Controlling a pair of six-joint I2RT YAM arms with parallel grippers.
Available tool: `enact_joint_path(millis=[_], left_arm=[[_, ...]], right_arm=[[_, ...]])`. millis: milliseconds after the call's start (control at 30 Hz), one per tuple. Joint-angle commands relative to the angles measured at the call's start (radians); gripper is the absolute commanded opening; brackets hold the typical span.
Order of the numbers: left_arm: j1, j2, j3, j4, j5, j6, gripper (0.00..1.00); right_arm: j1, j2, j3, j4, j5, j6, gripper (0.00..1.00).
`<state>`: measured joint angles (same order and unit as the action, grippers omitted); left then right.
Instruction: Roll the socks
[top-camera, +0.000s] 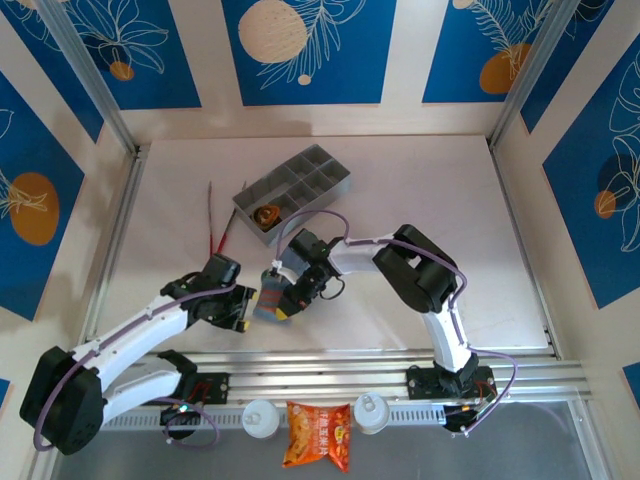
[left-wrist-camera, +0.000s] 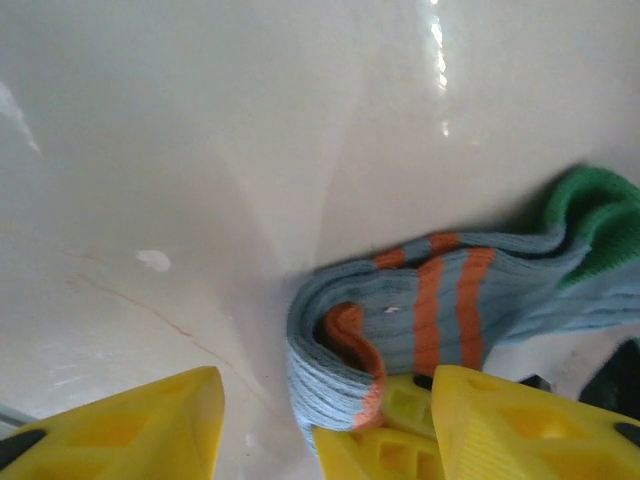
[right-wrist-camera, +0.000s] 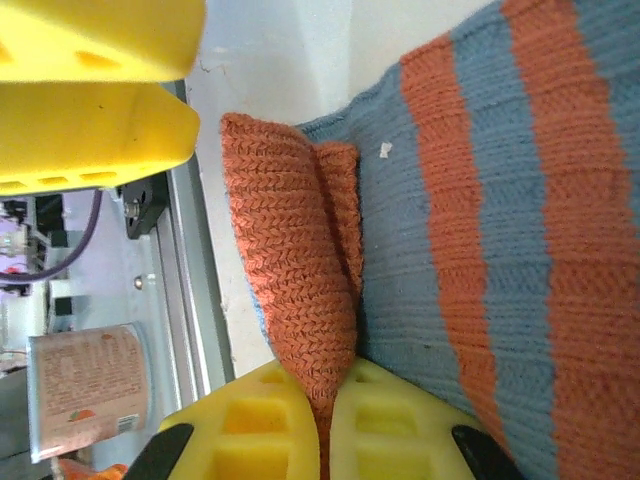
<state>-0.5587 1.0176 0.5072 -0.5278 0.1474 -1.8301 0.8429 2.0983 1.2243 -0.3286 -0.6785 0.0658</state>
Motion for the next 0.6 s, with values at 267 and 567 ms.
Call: enact_joint_path(millis=[267,567], left_arm=[[-0.131,0.07,-0.062,0.179,-0.041,-0.005,0.53],[-0.147,0.207,-0.053,0.288,-0.056,0.018,0.46]], right_arm=[[-0.041,0.092,-0.009,-0.115,0.013,0.156,0.0],[-0.05,0.108,0.001,-0.11,-0.002,0.187,0.0]])
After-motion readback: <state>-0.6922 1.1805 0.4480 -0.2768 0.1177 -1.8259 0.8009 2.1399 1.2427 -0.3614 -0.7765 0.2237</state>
